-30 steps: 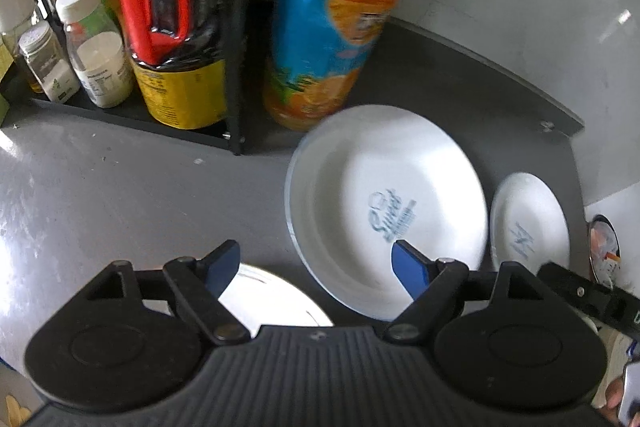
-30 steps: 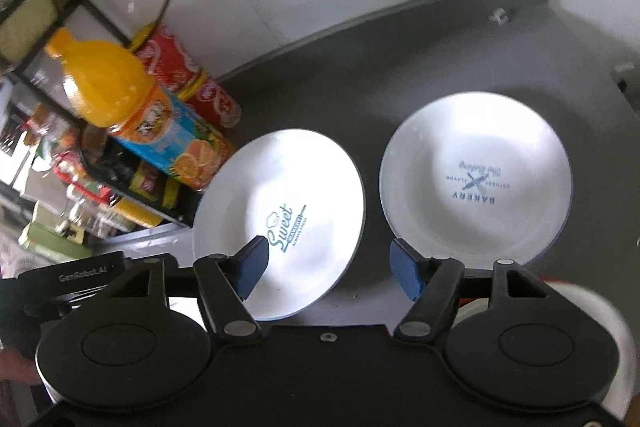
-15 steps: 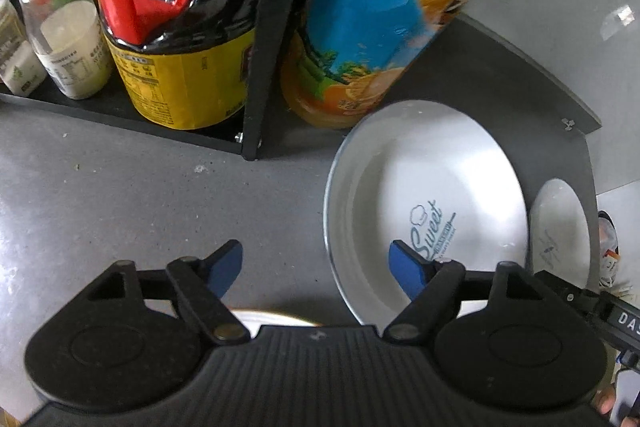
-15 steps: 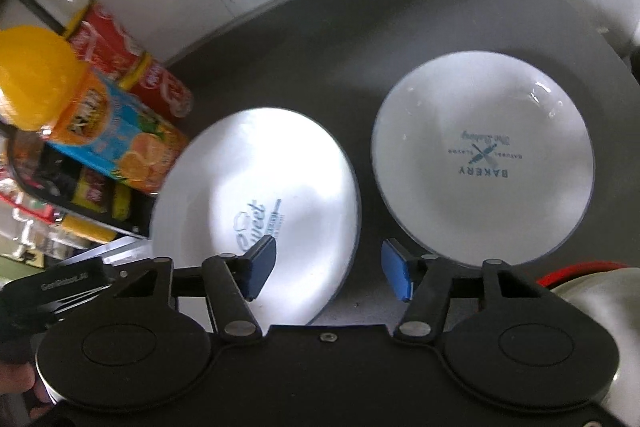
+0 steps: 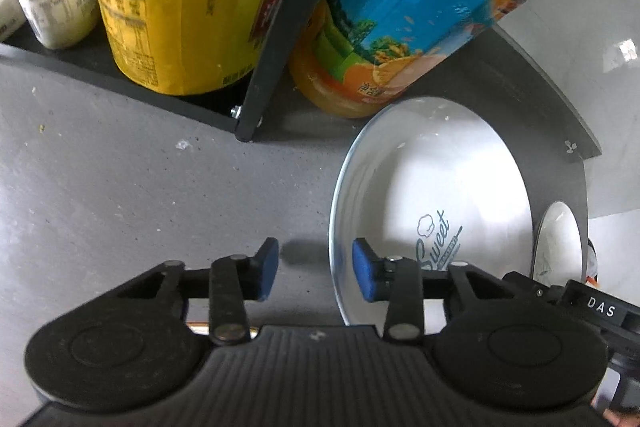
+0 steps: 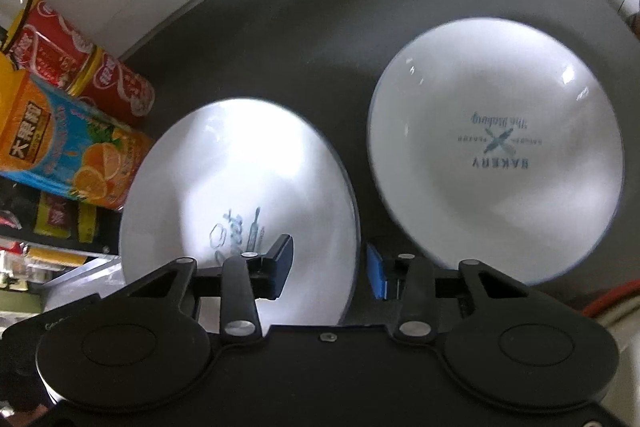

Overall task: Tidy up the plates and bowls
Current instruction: 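Close the left and right grippers on the rim of the 'Sweet' plate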

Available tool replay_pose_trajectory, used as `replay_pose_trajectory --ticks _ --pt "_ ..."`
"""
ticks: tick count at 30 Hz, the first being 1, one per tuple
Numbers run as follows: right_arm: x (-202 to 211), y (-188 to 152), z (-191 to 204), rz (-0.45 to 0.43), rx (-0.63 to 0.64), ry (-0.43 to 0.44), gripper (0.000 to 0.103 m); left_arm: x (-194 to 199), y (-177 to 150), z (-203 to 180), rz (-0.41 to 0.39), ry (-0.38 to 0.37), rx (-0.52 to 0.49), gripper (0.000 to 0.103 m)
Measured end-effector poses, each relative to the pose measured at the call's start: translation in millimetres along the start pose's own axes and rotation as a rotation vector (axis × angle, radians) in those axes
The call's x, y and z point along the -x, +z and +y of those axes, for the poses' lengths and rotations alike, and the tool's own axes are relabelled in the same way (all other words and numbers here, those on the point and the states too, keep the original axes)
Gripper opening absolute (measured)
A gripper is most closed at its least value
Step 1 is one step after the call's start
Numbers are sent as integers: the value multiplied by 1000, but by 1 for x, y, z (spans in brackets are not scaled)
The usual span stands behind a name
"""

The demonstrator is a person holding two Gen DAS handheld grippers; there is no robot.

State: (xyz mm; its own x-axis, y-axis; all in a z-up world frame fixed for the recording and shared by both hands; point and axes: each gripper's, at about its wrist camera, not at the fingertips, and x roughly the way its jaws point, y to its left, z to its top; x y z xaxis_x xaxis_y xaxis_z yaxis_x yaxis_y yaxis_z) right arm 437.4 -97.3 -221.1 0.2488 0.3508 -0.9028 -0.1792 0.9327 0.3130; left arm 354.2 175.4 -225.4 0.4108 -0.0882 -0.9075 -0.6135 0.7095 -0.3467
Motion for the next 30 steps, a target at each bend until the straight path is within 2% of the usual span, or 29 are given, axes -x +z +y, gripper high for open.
replay_pose_trajectory --ticks 2,7,9,10,11,13,15,18,24,30 --pt "-4 2 3 1 14 -4 39 -2 0 1 -3 -20 19 27" --pt "-14 6 6 29 33 -25 38 -6 0 0 -7 -32 44 23" --pt "-18 6 8 45 55 -32 38 -8 -1 0 0 -44 53 18" --pt "-18 6 9 47 70 -38 38 -10 -2 0 8 -58 56 11" --pt "-18 5 11 47 85 -43 37 -13 -3 -2 16 -65 61 11" --pt "-19 5 13 39 98 -54 33 -13 -3 -3 13 -57 67 11" --pt "-17 4 9 37 79 -58 23 -13 -3 -5 14 -50 64 11" --pt "-9 3 2 21 59 -12 16 -10 -2 -6 6 -53 65 10" --pt "14 -6 1 -35 89 63 10 1 0 1 -7 -73 94 8" --pt "31 -13 -6 -57 116 138 10 16 -1 4 -28 -87 89 8"
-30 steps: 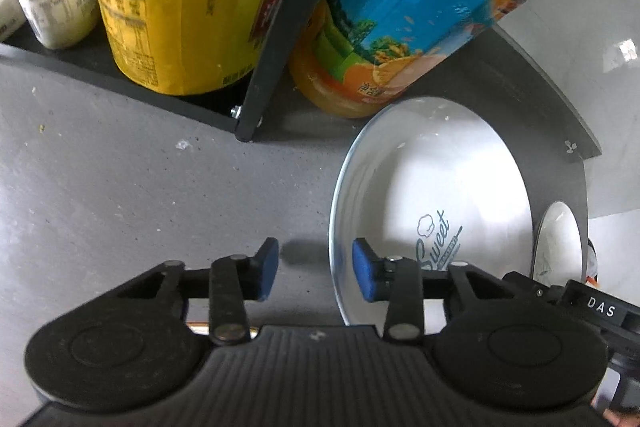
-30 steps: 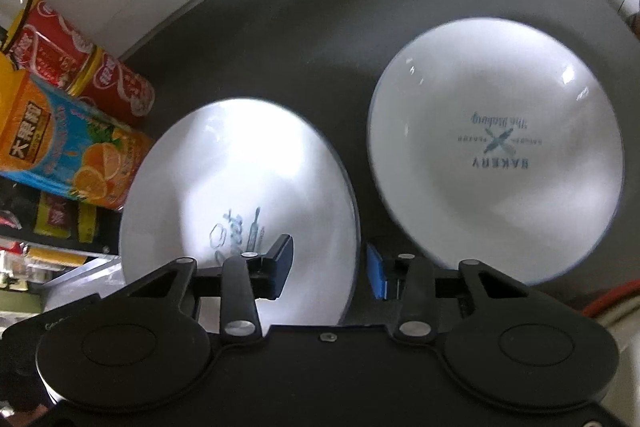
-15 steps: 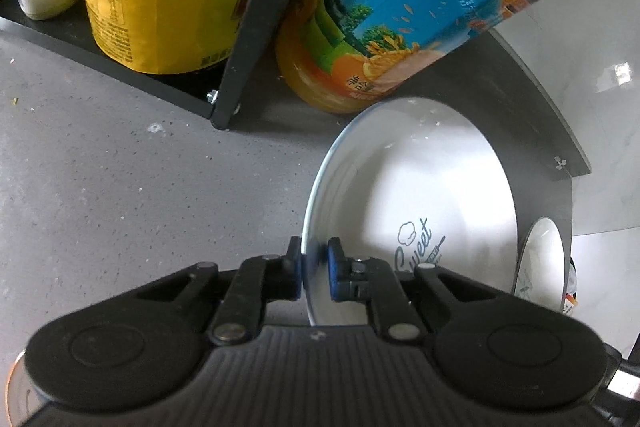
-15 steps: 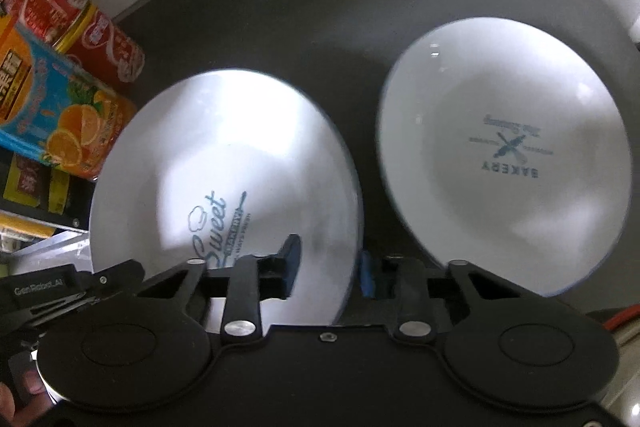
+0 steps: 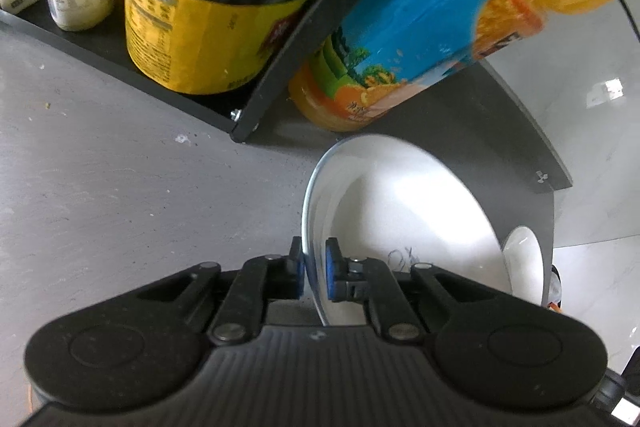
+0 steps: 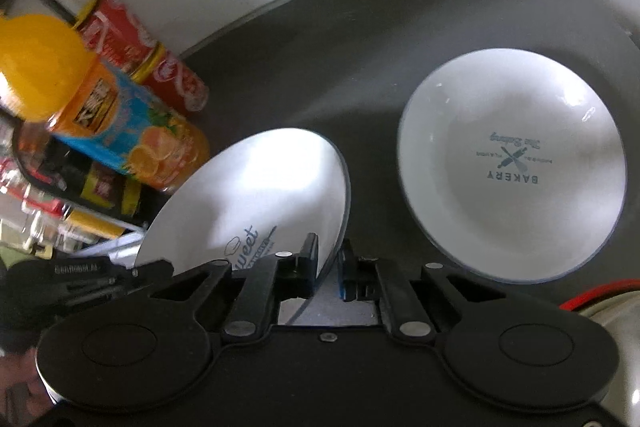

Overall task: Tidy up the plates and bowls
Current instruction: 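Close the left and right grippers on the rim of the 'Sweet' plate, then lift the 'Sweet' plate with both grippers and carry it over the orange-rimmed plate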

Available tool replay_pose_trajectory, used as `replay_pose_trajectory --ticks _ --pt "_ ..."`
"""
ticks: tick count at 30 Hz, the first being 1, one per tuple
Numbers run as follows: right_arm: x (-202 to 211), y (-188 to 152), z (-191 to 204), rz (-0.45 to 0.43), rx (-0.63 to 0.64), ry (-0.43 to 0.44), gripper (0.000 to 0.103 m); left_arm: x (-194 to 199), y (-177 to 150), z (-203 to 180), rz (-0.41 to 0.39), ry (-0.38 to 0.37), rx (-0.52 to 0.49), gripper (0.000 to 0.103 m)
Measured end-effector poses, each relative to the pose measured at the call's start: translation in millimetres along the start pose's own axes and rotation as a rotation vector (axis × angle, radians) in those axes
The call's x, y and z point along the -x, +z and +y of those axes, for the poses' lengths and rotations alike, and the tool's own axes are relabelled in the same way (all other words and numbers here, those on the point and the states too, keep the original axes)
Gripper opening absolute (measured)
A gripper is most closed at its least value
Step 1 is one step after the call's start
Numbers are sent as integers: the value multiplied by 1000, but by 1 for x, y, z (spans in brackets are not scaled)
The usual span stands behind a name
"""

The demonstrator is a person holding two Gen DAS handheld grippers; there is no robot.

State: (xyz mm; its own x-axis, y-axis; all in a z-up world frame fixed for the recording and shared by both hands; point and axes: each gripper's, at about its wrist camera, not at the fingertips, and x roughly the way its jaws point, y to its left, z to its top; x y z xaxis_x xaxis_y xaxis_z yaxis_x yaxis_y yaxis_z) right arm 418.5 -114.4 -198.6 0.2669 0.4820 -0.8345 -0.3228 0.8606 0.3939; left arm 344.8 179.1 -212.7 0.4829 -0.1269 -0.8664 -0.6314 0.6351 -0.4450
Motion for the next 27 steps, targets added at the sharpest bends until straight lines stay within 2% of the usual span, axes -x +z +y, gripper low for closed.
replay_pose_trajectory --ticks 4,14,27 --pt "5 -8 3 -15 41 5 10 11 -1 -5 -21 15 -28 8" --pt "30 -24 11 -54 131 79 12 55 -15 1 -93 6 -4 8" --pt "43 -56 32 -54 305 164 13 95 -61 29 -155 78 56 8"
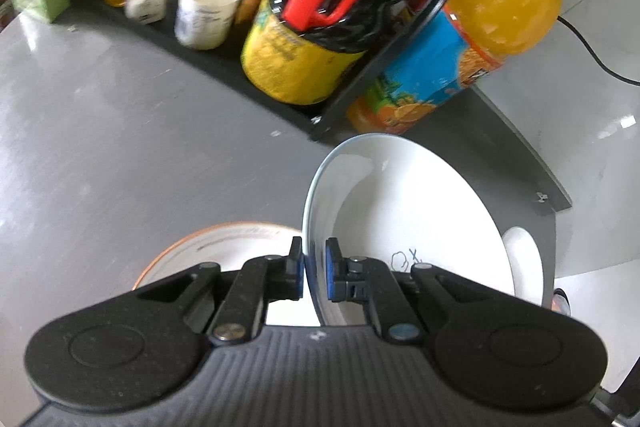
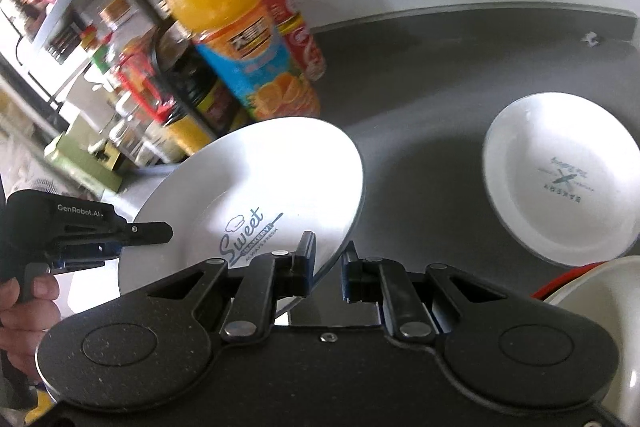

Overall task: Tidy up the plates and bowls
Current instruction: 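Lift the 'Sweet' plate with both grippers and carry it over the orange-rimmed plate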

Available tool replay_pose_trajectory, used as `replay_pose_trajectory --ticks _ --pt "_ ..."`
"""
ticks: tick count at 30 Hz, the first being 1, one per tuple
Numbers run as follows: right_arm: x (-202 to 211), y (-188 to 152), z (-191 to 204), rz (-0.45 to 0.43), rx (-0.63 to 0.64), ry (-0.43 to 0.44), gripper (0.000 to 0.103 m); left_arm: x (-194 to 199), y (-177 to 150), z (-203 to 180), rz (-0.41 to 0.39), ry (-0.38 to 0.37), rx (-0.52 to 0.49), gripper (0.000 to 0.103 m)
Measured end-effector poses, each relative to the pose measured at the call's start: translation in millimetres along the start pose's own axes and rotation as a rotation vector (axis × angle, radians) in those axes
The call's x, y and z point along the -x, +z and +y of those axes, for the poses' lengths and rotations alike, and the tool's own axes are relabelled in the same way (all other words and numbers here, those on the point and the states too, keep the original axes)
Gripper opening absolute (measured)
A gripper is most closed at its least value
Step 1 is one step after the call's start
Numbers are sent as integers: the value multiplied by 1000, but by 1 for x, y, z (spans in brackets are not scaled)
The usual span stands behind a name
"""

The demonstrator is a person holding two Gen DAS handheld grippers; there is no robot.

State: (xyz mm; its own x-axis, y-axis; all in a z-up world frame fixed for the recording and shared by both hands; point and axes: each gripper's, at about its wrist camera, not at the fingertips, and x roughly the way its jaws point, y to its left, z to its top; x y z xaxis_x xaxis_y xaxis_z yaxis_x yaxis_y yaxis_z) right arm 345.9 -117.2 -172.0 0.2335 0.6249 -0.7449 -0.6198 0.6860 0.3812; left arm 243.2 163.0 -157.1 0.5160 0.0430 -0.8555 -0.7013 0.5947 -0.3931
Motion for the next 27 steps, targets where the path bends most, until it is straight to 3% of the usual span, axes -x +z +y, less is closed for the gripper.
replay_pose_trajectory --ticks 15,27 --pt "0 -34 28 52 142 68 13 22 -52 51 -5 47 120 9" --pt "-3 -52 43 71 184 28 13 21 -63 72 44 35 67 10"
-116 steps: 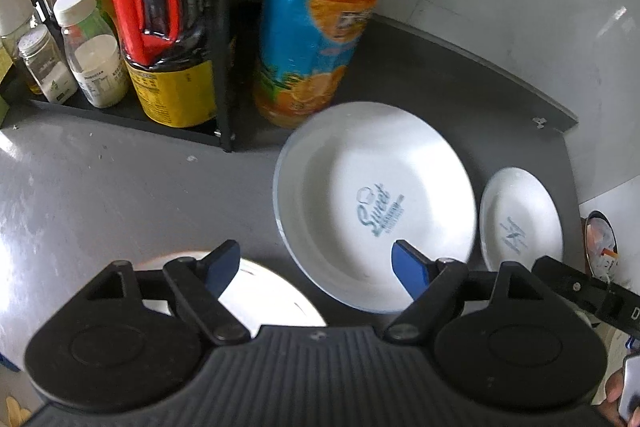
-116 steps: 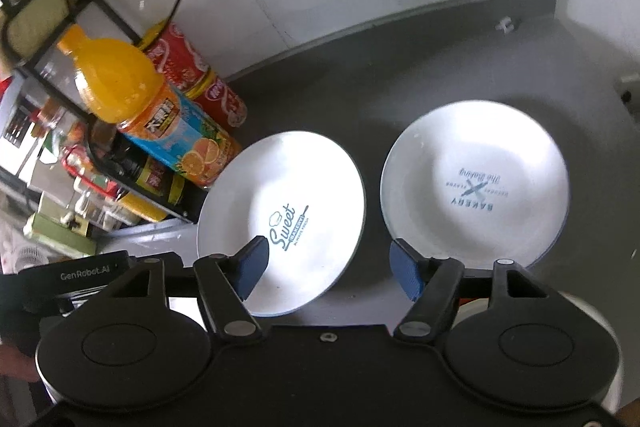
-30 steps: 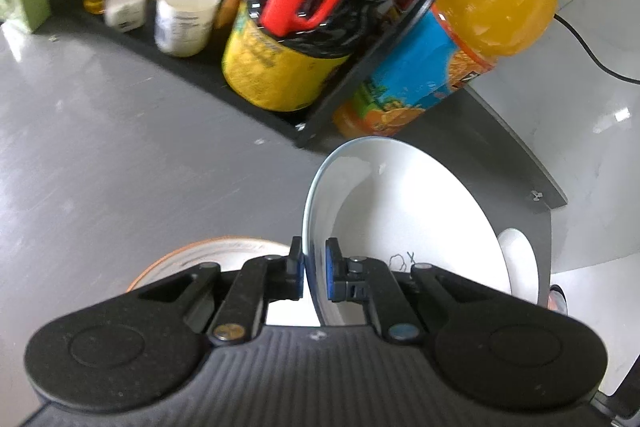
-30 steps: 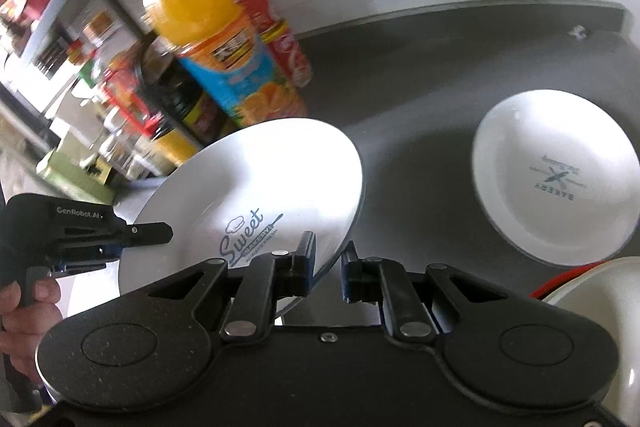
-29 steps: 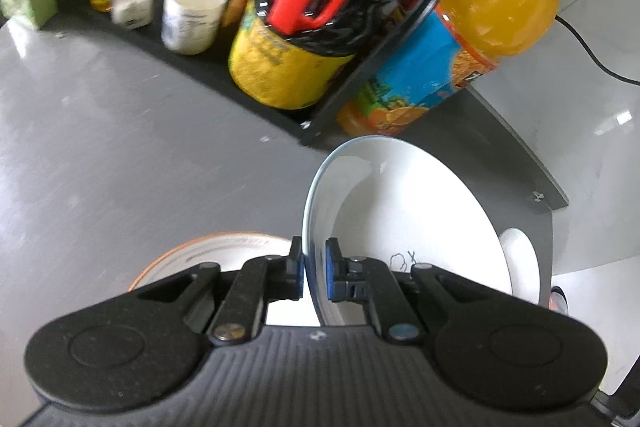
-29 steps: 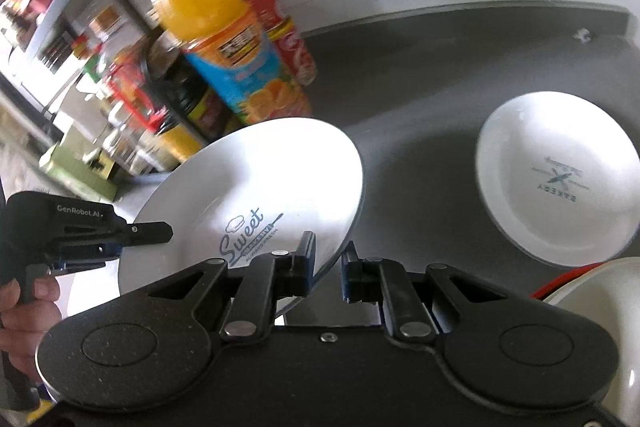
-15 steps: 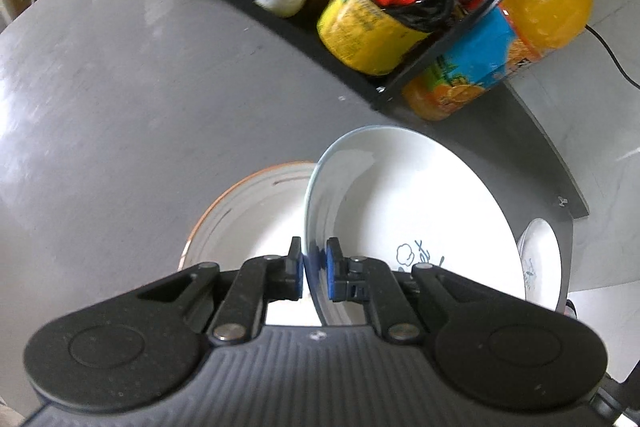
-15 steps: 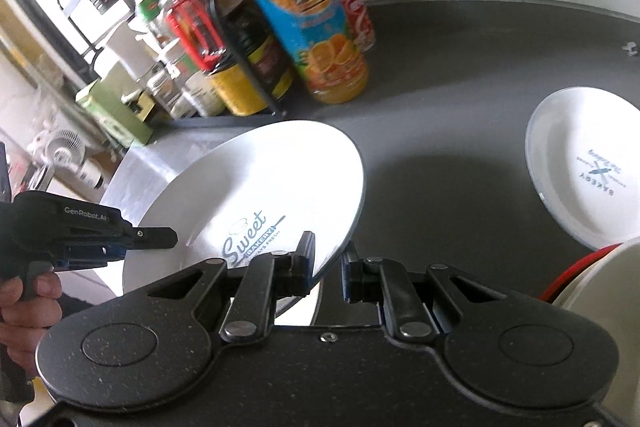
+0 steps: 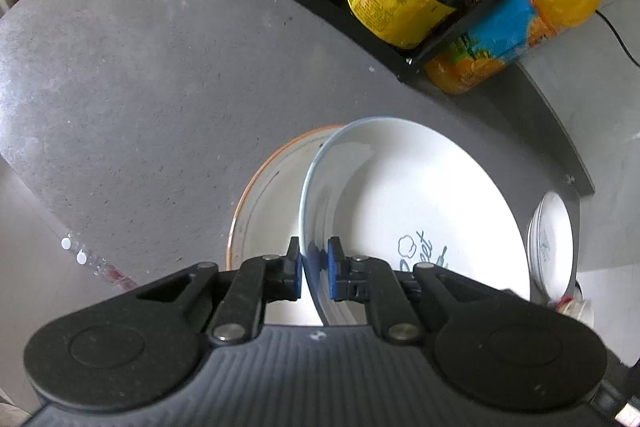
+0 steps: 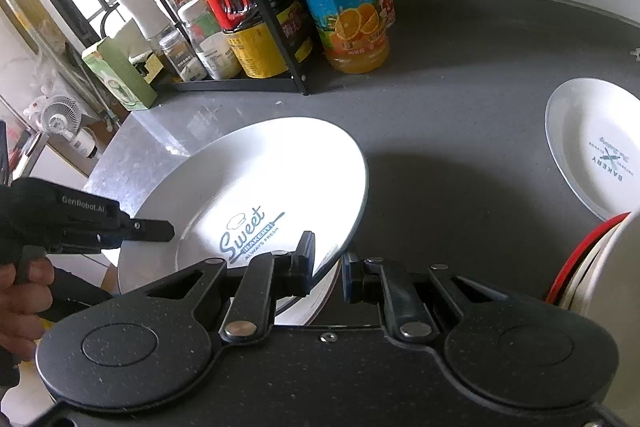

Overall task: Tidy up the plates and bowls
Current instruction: 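Lift the 'Sweet' plate with both grippers and carry it over the orange-rimmed plate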

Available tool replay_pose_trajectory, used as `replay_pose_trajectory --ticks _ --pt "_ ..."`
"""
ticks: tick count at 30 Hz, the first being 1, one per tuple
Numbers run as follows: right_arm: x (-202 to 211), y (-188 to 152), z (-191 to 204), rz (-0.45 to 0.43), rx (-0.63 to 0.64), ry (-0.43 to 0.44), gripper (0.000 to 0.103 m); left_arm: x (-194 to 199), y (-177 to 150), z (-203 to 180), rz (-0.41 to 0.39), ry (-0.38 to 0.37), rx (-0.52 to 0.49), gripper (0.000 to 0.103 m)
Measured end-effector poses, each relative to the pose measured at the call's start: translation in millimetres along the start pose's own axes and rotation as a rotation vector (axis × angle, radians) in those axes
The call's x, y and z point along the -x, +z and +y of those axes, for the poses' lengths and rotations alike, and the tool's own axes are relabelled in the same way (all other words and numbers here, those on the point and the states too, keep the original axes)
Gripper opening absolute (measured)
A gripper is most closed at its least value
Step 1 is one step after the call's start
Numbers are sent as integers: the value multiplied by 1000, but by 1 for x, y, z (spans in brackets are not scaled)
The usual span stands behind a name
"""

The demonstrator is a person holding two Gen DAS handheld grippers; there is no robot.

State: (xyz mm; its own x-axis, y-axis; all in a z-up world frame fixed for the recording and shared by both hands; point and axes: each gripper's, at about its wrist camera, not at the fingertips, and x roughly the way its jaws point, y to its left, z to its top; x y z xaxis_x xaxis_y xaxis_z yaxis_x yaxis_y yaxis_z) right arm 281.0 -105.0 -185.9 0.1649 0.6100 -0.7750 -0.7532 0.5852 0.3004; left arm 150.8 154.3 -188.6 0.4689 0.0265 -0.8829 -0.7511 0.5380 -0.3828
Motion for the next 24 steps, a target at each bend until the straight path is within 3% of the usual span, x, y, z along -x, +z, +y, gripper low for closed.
replay_pose_trajectory --ticks 12,24 --pt "-10 -6 10 29 -33 -46 13 -10 -2 9 59 -13 -87 12" --pt "-18 -15 15 78 -63 -99 13 -21 2 5 111 20 -172 16"
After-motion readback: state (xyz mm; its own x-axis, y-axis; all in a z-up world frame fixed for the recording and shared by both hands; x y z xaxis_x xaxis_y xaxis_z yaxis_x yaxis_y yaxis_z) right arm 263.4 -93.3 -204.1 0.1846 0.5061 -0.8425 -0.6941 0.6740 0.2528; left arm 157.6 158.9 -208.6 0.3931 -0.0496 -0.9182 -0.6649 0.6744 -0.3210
